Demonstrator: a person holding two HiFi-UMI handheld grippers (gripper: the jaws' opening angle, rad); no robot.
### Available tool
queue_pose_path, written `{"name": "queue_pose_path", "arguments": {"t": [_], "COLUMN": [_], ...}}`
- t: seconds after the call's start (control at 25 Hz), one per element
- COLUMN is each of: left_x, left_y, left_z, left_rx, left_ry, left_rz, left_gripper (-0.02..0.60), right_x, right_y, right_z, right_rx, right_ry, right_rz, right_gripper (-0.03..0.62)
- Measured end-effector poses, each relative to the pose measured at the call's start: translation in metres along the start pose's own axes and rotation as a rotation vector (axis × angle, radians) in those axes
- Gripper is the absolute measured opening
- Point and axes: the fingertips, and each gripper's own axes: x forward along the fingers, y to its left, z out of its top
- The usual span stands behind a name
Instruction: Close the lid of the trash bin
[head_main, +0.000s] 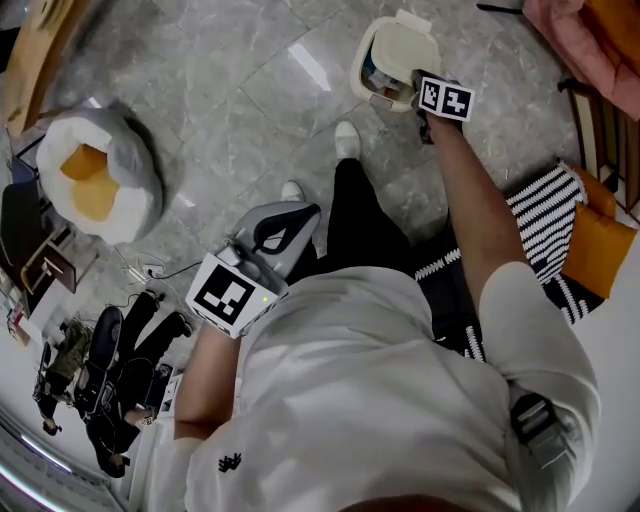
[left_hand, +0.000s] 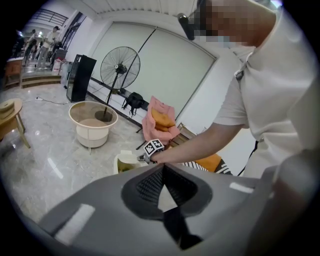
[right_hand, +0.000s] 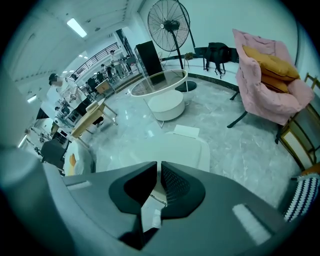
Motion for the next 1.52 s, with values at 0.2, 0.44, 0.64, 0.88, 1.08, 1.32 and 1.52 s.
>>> {"name": "queue_pose_path", "arguments": {"t": [0.2, 0.44, 0.64, 0.88, 1.08, 1.32, 1.52], "left_x": [0.004, 0.009, 0.015, 0.018, 0.025, 0.033, 0.038], "left_y": [0.003, 0.001, 0.006, 0.016, 0.029, 0.031, 0.034], "left_z": [-0.002, -0.01, -0.016, -0.022, -0.032, -0.035, -0.034], "left_rx": [0.004, -0.012, -0.034, -0.054, -0.079, -0.1, -0.106], "left_ry": [0.001, 0.016, 0.031, 0.042, 0.064, 0.062, 0.062], "left_rz": [0.001, 0.009, 0.015, 0.034, 0.042, 0.043, 0.044], "left_gripper": [0.055, 0.055, 0.055, 0.055, 0.055, 0.055, 0.055], "right_x": [0.013, 0.026, 0.043, 0.063, 0.081, 0.092, 0.095], "right_y": [0.0, -0.003, -0.007, -0.011, -0.014, -0.017, -0.02], "right_z": [-0.023, -0.048, -0.066, -0.088, -0.098, -0.107, -0.11], "right_rx": [0.003, -0.014, -0.019, -0.027, -0.03, -0.048, -0.073], "right_ry": [0.031, 0.079, 0.115, 0.151, 0.172, 0.2, 0.212], "right_rz": [0.0, 0.008, 0.01, 0.009, 0.014, 0.016, 0.006], "right_gripper": [0.025, 0.025, 0.025, 0.025, 0.023, 0.023, 0.009]}}
